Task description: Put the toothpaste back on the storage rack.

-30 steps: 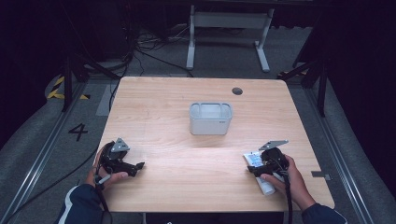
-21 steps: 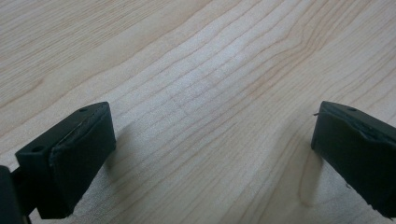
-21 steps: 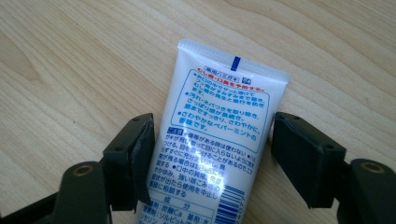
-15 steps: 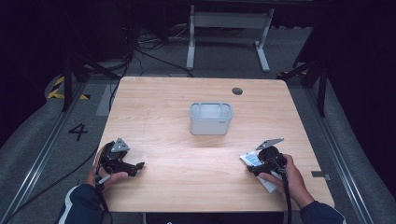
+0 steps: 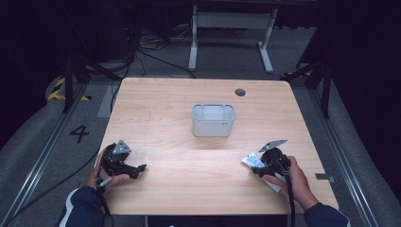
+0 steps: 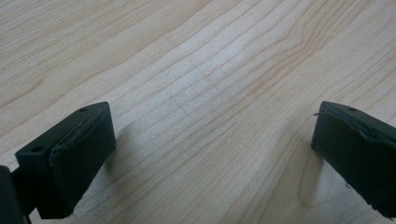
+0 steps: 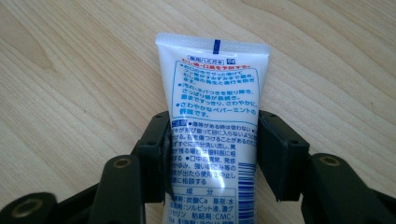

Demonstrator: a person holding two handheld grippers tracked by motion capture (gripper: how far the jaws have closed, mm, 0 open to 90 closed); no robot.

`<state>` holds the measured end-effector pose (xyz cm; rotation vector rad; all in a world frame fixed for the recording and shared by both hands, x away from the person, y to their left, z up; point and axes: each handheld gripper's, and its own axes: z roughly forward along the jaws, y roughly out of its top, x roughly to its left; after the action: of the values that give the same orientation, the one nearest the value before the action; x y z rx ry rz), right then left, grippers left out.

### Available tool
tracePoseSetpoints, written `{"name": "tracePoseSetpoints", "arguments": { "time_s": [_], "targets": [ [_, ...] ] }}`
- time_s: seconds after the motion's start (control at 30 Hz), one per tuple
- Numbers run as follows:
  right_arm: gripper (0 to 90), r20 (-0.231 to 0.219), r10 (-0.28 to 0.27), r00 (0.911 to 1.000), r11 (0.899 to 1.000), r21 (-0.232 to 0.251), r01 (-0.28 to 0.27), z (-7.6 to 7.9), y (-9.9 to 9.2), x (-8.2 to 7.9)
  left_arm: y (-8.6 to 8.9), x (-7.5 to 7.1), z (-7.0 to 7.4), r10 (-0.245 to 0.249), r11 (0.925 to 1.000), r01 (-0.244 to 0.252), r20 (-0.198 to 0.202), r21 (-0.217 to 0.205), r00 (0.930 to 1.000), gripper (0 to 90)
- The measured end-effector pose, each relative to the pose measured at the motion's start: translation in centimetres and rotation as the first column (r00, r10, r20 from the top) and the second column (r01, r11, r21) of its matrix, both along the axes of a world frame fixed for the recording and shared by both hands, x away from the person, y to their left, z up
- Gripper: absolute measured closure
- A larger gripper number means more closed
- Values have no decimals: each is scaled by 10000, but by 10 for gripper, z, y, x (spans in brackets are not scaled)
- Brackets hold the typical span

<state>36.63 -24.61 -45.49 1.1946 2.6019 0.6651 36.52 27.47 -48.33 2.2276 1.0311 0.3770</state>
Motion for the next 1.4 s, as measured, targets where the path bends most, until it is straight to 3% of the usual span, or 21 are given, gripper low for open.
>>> {"name": "tracePoseSetpoints", "arguments": {
  "time_s": [0.53,0.97,1.4],
  "targets": [
    [585,-109,349,9993,9992,217,-347,4,-5,0,0,0,0,42,10000,-42,-3,-22,10000,2],
    [640,62,623,9980,9973,391,-625,8,-9,-3,0,1,0,25,10000,-25,5,-3,10000,2],
    [652,699,611,9957,9936,908,-673,17,-19,-6,0,1,0,6,10000,-6,2,5,10000,2]
  ]
}}
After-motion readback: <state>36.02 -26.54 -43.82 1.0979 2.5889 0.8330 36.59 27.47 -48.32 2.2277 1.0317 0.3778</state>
